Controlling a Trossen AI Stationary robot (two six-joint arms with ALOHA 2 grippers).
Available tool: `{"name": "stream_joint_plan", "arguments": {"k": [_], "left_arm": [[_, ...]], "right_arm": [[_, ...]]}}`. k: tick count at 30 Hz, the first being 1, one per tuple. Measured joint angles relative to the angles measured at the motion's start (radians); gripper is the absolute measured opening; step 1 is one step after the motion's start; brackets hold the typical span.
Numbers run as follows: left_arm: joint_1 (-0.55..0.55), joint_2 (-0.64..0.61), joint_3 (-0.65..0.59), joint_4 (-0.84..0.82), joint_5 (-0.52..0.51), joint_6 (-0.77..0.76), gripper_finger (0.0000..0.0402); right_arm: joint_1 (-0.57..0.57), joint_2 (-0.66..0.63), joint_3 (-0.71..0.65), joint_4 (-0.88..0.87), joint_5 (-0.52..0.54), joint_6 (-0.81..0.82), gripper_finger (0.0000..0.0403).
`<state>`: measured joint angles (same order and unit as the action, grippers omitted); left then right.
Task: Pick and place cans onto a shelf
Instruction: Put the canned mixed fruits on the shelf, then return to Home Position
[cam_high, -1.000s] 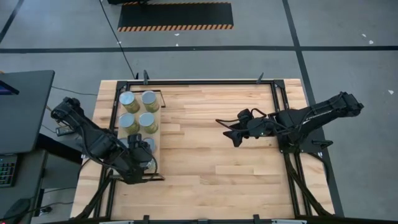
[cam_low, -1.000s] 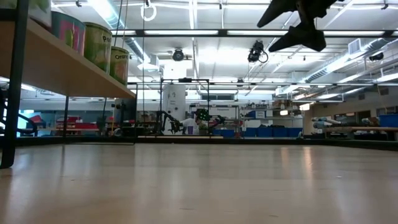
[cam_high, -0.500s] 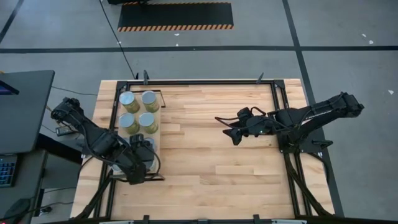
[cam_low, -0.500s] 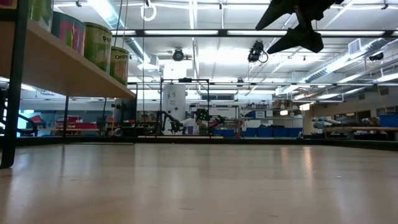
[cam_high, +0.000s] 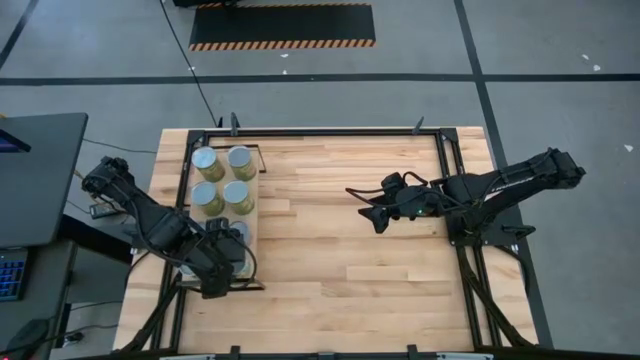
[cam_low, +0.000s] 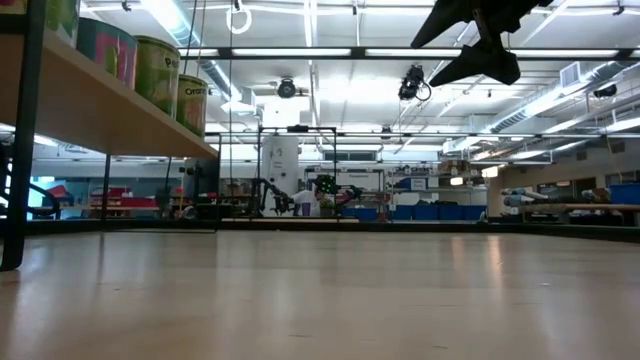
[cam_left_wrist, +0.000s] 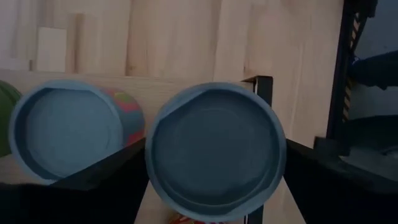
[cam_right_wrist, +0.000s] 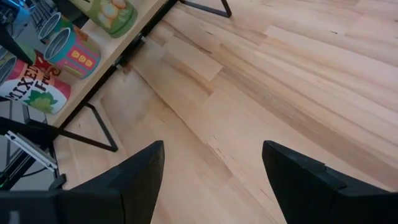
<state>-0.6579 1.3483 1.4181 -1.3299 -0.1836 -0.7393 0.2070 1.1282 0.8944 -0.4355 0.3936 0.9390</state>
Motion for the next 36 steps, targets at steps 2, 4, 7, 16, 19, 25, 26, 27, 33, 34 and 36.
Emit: {"name": "stream_joint_plan", "arguments": {"k": [2, 4, 7, 16, 19, 25, 26, 27, 33, 34, 36], "left_arm": [[0.000, 0.000, 0.000, -0.002, 0.002, 0.003, 0.0339], [0.000, 0.000, 0.000, -0.002, 0.014, 0.006, 0.0327], [0.000, 0.000, 0.000, -0.004, 0.028, 0.018, 0.0308], [0.000, -0.004, 0.000, -0.027, 0.036, -0.009, 0.0327], [0.000, -0.003, -0.001, -0.034, 0.043, -0.010, 0.0339], [0.000, -0.003, 0.046, -0.081, 0.040, -0.015, 0.0345], [0.000, -0.003, 0.061, -0.086, 0.039, -0.015, 0.0345], [0.000, -0.003, 0.078, -0.086, 0.039, -0.016, 0.0345], [0.037, -0.003, 0.189, -0.106, -0.005, -0.016, 0.0345], [0.050, -0.003, 0.212, -0.105, -0.040, -0.015, 0.0345], [0.085, -0.003, 0.253, -0.090, -0.109, -0.008, 0.0345]], "right_arm": [[0.000, 0.000, 0.000, 0.000, 0.000, 0.000, 0.0277], [0.000, 0.000, 0.000, 0.000, 0.000, 0.000, 0.0277], [0.000, 0.000, 0.000, 0.000, -0.002, 0.001, 0.0277], [0.000, 0.000, 0.000, 0.016, -0.054, 0.000, 0.0277], [0.000, 0.000, 0.000, 0.044, -0.084, -0.059, 0.0277], [0.000, -0.004, 0.000, 0.195, -0.131, -0.193, 0.0277], [-0.001, -0.006, 0.000, 0.219, -0.136, -0.212, 0.0277], [-0.003, -0.009, 0.000, 0.238, -0.145, -0.231, 0.0277], [-0.006, -0.060, 0.000, 0.442, -0.187, -0.382, 0.0273], [-0.005, -0.074, 0.000, 0.466, -0.187, -0.410, 0.0270], [-0.005, -0.107, 0.000, 0.491, -0.188, -0.464, 0.0262]]}}
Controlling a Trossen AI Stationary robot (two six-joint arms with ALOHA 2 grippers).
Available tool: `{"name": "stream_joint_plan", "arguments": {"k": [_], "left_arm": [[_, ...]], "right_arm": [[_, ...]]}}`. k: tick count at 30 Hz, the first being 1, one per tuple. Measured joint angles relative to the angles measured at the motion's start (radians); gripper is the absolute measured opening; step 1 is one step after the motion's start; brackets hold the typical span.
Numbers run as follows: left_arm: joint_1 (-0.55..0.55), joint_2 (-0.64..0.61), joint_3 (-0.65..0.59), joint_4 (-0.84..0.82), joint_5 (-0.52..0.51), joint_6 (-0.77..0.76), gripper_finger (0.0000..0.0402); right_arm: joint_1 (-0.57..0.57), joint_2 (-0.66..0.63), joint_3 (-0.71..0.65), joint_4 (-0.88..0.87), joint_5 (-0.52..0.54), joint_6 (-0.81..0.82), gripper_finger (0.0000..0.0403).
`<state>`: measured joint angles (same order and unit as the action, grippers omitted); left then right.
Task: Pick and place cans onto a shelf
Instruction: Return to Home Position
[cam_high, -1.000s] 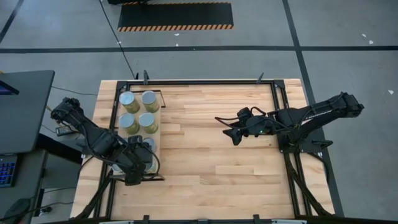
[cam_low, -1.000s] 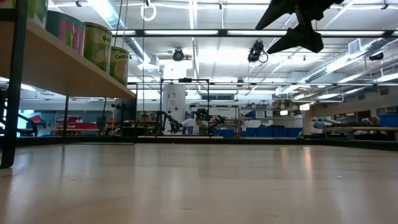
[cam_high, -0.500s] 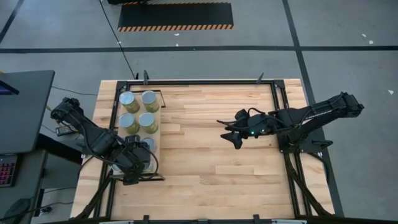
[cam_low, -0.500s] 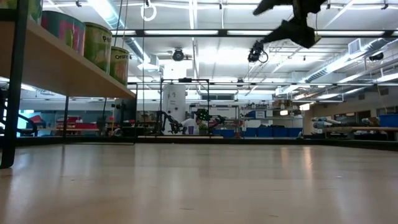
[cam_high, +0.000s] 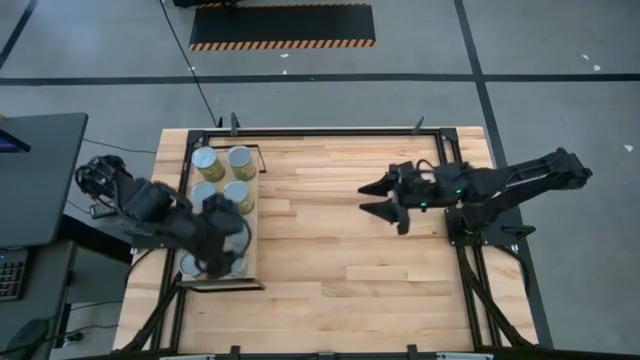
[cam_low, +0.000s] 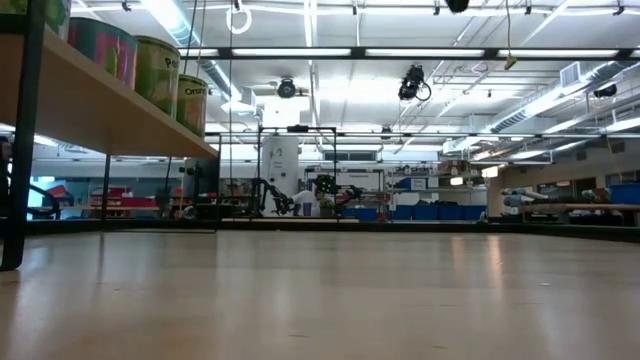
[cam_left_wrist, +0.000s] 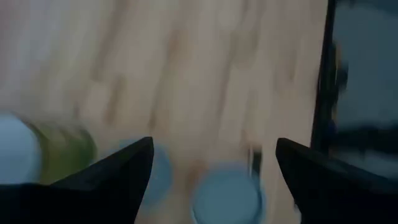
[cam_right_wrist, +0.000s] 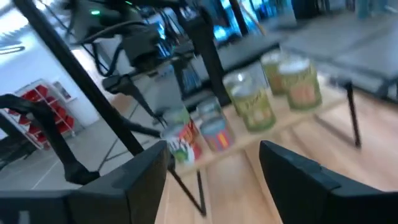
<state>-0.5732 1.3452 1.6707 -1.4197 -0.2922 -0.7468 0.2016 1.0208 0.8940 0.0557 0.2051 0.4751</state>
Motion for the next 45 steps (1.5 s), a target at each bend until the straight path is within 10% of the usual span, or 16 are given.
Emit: {"name": "stream_joint_plan", "arguments": {"k": [7, 15, 19, 23, 30, 45], "left_arm": [[0.183, 0.004, 0.024, 0.351, -0.059, 0.198, 0.0298], [0.396, 0.049, 0.024, 0.745, -0.051, 0.467, 0.0098], [0.504, 0.038, -0.051, 0.841, 0.000, 0.490, 0.0013], [0.598, -0.024, -0.195, 0.956, 0.096, 0.548, 0.0015], [0.769, -0.176, -0.420, 1.124, 0.244, 0.636, 0.0006], [0.845, -0.254, -0.468, 1.017, -0.051, 0.660, 0.0023]], "right_arm": [[-0.006, -0.118, 0.000, 0.001, -0.039, -0.218, 0.0204], [-0.027, -0.155, 0.000, 0.004, -0.238, -0.392, 0.0025], [-0.068, -0.165, 0.000, -0.003, -0.388, -0.384, 0.0017], [-0.114, -0.190, 0.000, -0.016, -0.431, -0.382, 0.0011], [-0.183, -0.235, -0.001, -0.213, -0.197, -0.326, 0.0023], [-0.219, -0.237, 0.000, -0.304, -0.131, -0.445, 0.0046]]}}
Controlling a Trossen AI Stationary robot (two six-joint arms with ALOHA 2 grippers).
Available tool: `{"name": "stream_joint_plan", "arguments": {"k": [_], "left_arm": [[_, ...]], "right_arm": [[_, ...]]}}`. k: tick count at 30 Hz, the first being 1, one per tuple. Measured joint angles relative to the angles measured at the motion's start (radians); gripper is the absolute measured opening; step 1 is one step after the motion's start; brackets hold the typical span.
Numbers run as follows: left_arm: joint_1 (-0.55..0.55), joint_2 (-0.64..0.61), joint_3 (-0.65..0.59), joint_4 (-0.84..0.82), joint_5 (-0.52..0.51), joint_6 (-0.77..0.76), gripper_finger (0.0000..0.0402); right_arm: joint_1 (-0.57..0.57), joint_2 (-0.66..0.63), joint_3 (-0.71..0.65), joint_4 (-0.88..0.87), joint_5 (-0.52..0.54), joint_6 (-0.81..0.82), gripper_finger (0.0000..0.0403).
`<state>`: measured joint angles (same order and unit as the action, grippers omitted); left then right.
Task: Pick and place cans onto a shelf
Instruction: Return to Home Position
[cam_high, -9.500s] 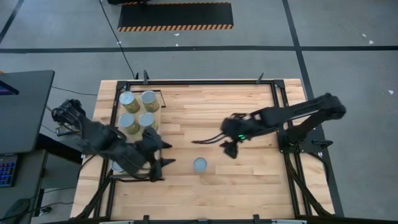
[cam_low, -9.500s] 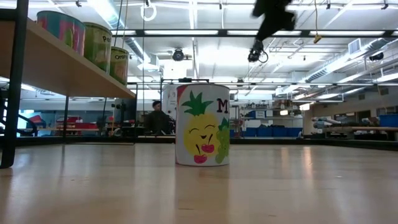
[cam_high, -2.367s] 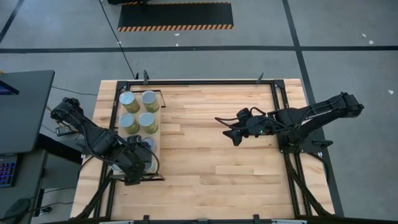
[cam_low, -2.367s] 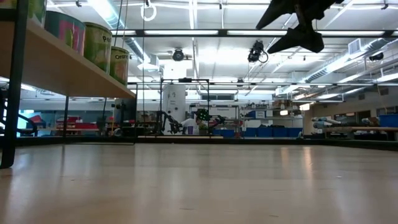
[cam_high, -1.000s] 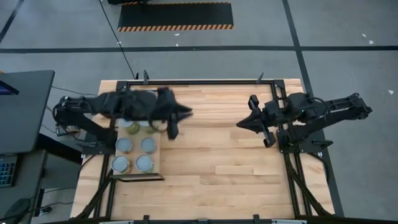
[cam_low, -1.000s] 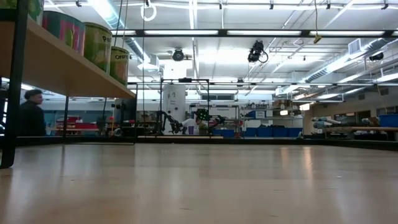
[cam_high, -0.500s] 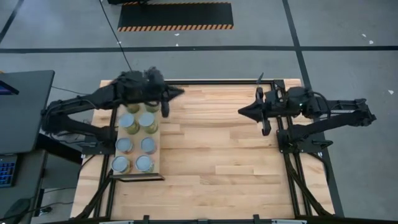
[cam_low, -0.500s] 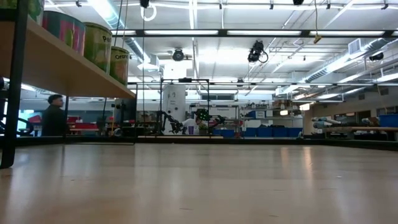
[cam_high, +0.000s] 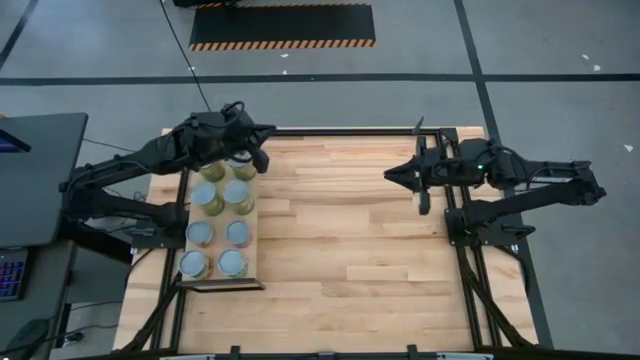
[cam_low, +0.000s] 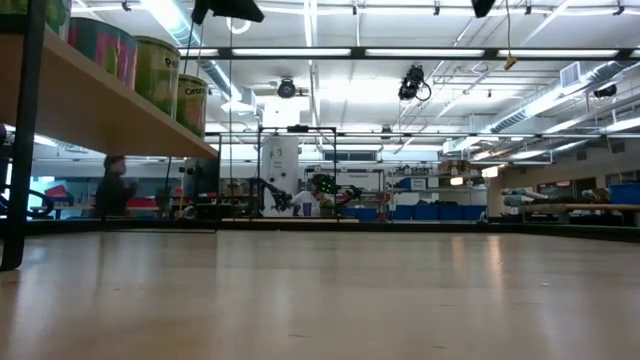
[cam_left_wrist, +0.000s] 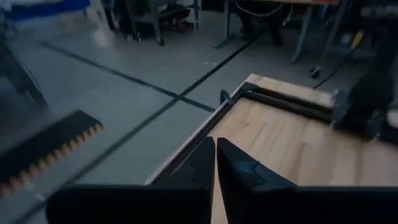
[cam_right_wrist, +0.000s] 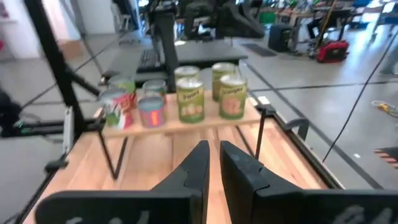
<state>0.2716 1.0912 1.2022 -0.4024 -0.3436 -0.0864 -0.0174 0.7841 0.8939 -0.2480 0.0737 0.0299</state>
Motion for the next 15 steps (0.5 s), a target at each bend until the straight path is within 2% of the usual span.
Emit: {"name": "stream_joint_plan", "arguments": {"k": [5, 7, 9, 11, 15], "left_arm": [[-0.030, -0.050, 0.000, 0.003, 0.004, 0.099, 0.0022], [-0.051, -0.063, 0.000, 0.012, 0.072, 0.156, 0.0024], [-0.073, -0.070, 0.000, 0.048, 0.183, 0.230, 0.0025], [-0.092, -0.071, 0.000, 0.091, 0.239, 0.253, 0.0024], [-0.113, -0.071, 0.000, 0.105, 0.219, 0.224, 0.0024]], "right_arm": [[-0.006, -0.106, 0.000, -0.111, -0.021, -0.049, 0.0044], [-0.003, -0.153, 0.000, -0.134, -0.036, -0.089, 0.0044], [-0.003, -0.196, -0.004, -0.154, -0.048, -0.110, 0.0045], [-0.003, -0.254, -0.039, -0.155, -0.048, -0.118, 0.0045], [-0.003, -0.406, -0.165, -0.150, -0.050, -0.111, 0.0044]]}}
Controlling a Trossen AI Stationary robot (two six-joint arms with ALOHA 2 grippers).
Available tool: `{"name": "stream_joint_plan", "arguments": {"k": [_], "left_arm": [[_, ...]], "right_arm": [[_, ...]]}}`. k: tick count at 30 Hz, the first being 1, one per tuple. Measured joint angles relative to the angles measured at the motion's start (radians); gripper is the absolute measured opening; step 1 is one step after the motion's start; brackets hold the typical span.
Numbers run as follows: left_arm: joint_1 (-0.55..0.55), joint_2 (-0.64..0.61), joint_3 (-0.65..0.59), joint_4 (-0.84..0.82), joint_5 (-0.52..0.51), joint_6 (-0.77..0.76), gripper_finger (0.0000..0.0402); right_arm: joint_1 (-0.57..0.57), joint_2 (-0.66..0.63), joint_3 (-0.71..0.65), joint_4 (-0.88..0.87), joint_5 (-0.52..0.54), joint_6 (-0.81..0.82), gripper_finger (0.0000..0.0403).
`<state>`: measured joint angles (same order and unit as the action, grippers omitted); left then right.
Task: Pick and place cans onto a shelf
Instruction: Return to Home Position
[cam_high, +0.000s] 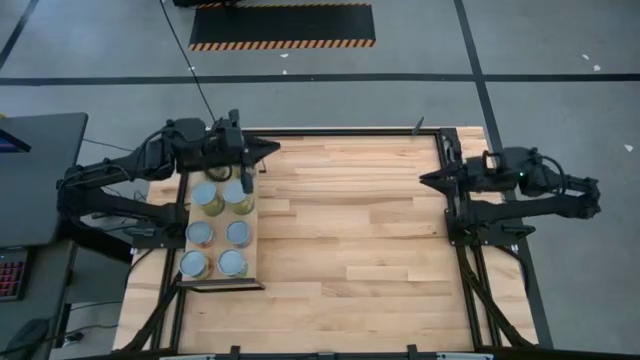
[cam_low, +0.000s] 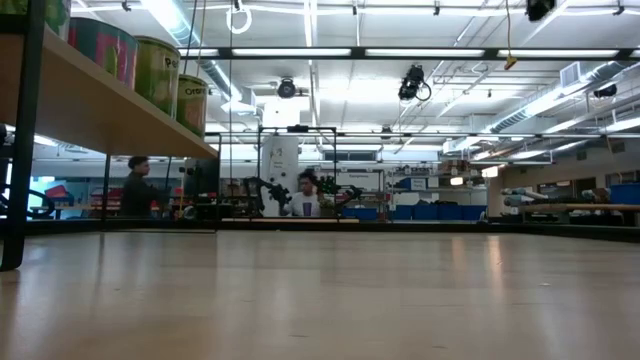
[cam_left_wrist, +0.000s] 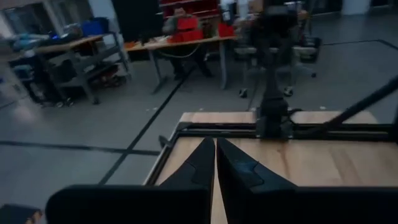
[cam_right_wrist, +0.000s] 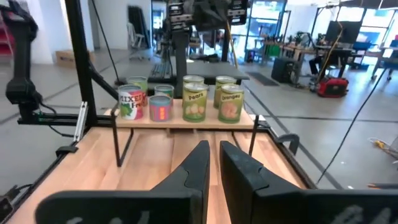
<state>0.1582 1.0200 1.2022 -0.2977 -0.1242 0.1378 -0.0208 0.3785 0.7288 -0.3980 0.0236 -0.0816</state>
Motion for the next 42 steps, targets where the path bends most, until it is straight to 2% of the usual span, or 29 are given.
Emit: {"name": "stream_joint_plan", "arguments": {"k": [5, 9, 16, 19, 27, 31, 35, 38, 42], "left_arm": [[-0.051, 0.000, 0.000, 0.088, -0.021, -0.016, 0.0023], [-0.081, 0.000, 0.000, 0.096, -0.019, 0.022, 0.0021], [-0.102, -0.045, -0.003, 0.049, -0.015, 0.053, 0.0025], [-0.095, -0.099, -0.062, 0.082, -0.015, 0.057, 0.0022], [-0.093, -0.347, -0.386, 0.377, -0.025, 0.078, 0.0019], [-0.097, -0.505, -0.469, 0.368, -0.030, 0.051, 0.0019], [-0.096, -0.665, -0.534, 0.307, -0.042, 0.031, 0.0018], [-0.096, -0.778, -0.570, 0.266, 0.000, -0.010, 0.0018], [-0.096, -0.901, -0.622, 0.221, 0.095, -0.081, 0.0018]], "right_arm": [[0.000, -0.217, -0.171, 0.040, -0.001, 0.081, 0.0045], [0.000, -0.369, -0.256, 0.044, -0.001, 0.117, 0.0045], [0.000, -0.376, -0.280, 0.012, 0.001, 0.127, 0.0044], [0.000, -0.374, -0.284, 0.061, -0.006, 0.169, 0.0044], [0.000, -0.374, -0.466, 0.434, -0.015, 0.187, 0.0045], [0.000, -0.374, -0.597, 0.705, -0.023, 0.163, 0.0044], [0.000, -0.373, -0.712, 0.867, -0.005, 0.204, 0.0043], [0.000, -0.369, -0.719, 0.823, 0.051, 0.283, 0.0044], [0.000, -0.366, -0.723, 0.824, 0.056, 0.289, 0.0045]]}}
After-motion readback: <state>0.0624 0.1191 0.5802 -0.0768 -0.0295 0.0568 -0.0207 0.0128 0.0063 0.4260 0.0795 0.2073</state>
